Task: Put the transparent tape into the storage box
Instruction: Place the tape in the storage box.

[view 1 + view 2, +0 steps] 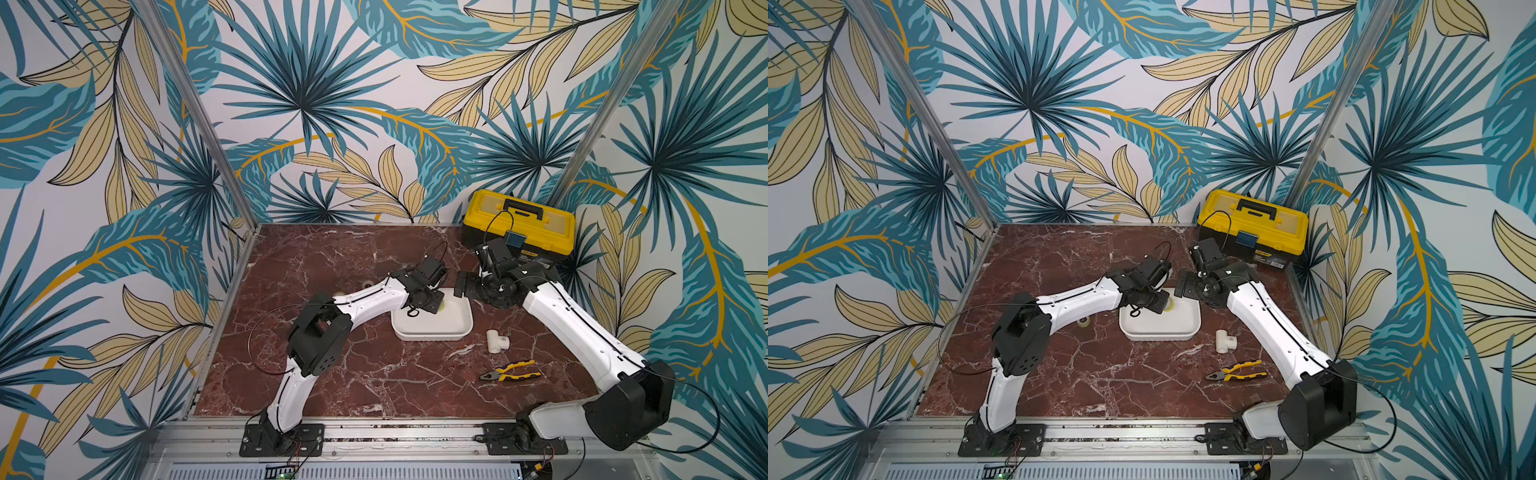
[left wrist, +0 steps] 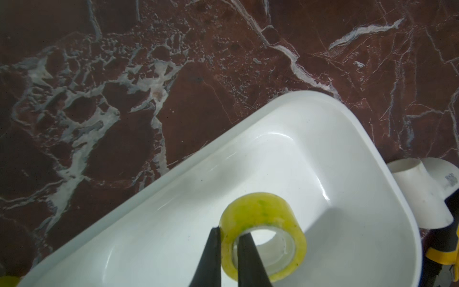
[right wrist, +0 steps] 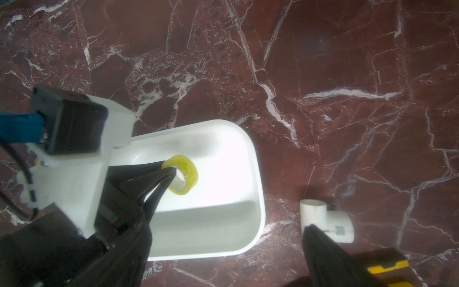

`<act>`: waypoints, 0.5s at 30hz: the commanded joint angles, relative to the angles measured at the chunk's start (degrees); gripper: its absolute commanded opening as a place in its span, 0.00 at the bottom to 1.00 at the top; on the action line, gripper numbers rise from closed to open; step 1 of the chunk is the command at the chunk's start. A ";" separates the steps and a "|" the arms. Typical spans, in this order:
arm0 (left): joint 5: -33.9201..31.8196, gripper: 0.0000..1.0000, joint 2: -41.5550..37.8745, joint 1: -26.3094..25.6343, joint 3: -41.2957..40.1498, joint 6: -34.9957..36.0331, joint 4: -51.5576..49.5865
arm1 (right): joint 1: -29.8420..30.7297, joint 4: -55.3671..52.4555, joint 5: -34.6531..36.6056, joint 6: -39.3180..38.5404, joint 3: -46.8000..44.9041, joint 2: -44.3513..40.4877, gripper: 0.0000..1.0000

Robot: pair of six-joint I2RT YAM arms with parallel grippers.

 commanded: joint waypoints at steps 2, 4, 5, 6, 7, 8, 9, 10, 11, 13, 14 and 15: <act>0.33 0.00 2.03 -0.63 5.01 -0.68 4.20 | 0.12 1.37 -0.16 0.20 -1.78 0.28 1.00; 1.09 0.00 3.36 -0.96 5.84 -1.16 5.12 | 0.09 1.37 0.21 0.22 -1.96 0.07 1.00; 1.42 0.00 4.23 -1.09 6.19 -1.56 5.58 | 0.12 1.45 0.34 0.18 -2.12 -0.15 1.00; 1.70 0.00 4.82 -1.26 6.44 -1.79 6.02 | 0.12 1.56 0.42 0.16 -2.29 -0.41 1.00; 2.10 0.00 5.47 -1.43 6.53 -2.20 6.64 | 0.11 1.56 0.77 0.17 -2.47 -0.59 1.00; 2.42 0.00 5.99 -1.45 6.57 -2.58 7.26 | 0.12 1.63 0.91 0.14 -2.56 -0.93 1.00; 2.64 0.00 6.42 -1.45 6.59 -2.96 7.70 | 0.09 1.63 1.00 0.11 -2.65 -1.14 1.00; 2.87 0.00 6.90 -1.49 6.74 -3.23 7.82 | 0.06 1.64 1.20 0.09 -2.74 -1.30 1.00; 2.99 0.00 7.44 -1.48 7.08 -3.34 7.63 | 0.08 1.59 1.34 -0.04 -2.87 -1.34 1.00; 3.23 0.00 8.21 -1.53 7.58 -3.52 7.17 | 0.07 1.61 1.31 -0.13 -3.21 -1.41 1.00; 3.22 0.00 8.47 -1.49 7.60 -3.60 7.29 | 0.12 1.58 1.14 -0.05 -3.31 -1.43 1.00; 3.30 0.00 8.72 -1.49 7.56 -3.75 7.28 | 0.12 1.64 1.05 0.00 -3.45 -1.33 1.00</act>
